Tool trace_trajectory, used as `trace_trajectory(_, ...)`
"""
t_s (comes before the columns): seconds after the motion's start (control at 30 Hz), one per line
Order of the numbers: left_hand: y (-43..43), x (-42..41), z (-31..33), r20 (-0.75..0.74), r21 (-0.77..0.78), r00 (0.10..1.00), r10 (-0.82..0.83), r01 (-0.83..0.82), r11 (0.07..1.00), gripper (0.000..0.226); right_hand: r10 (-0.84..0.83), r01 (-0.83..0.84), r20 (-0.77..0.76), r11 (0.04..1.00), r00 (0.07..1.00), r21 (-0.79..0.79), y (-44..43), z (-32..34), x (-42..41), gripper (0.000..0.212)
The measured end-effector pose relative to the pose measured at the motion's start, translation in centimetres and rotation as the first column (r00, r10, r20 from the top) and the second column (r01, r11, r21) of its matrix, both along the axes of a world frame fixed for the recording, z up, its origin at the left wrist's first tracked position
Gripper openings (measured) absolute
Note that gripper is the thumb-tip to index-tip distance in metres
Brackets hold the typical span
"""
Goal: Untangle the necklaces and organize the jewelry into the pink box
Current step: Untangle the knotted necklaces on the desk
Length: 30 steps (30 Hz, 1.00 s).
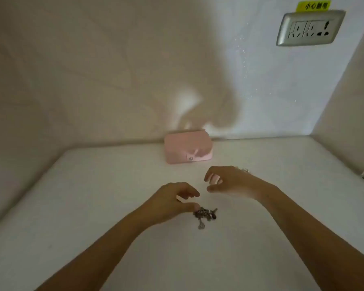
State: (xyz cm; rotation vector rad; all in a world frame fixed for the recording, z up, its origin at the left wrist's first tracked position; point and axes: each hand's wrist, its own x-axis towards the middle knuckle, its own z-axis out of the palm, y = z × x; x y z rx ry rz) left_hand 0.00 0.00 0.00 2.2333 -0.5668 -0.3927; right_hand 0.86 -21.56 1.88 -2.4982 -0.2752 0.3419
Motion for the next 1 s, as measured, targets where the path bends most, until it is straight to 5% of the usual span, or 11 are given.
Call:
trace_trajectory(0.13,-1.4,-0.5,-2.4,0.021,0.059,1.0,0.015,-0.016,0.998,0.031,-0.014,0.013,0.019,1.0,1.0,0.022,0.2,-2.4,0.1,0.015)
trace_trajectory(0.33,-1.7,-1.6,-3.7,0.165,0.047,0.986,0.037,-0.046,0.998,0.011,0.034,-0.036,0.012,0.99,0.999,0.133,0.3,-2.5,-1.4,0.019)
trace_trajectory(0.5,-1.1,-3.1,-3.4,0.067,-0.127,0.994,0.091,-0.082,0.989,0.005,0.105,-0.102,-0.028,0.99,0.994,0.094,1.2,-1.9,-4.2,0.026)
trace_trajectory(0.7,-0.8,-5.2,-2.7,-0.039,-0.289,0.983,0.182,-0.185,0.939,0.017,0.053,-0.066,0.098,0.988,0.994,0.14,2.6,-3.3,-6.7,0.015)
trace_trajectory(0.83,-1.0,-5.8,-2.6,-0.061,-0.276,0.964,0.257,-0.264,0.924,0.028,-0.04,0.017,0.055,0.934,0.998,0.356,2.8,-4.0,-7.4,0.011)
trace_trajectory(1.0,-0.4,-6.1,-2.9,-0.132,-0.389,0.953,0.273,-0.303,0.87,0.028,-0.063,0.118,-0.108,0.759,0.992,0.641,2.3,-4.2,-7.1,0.013)
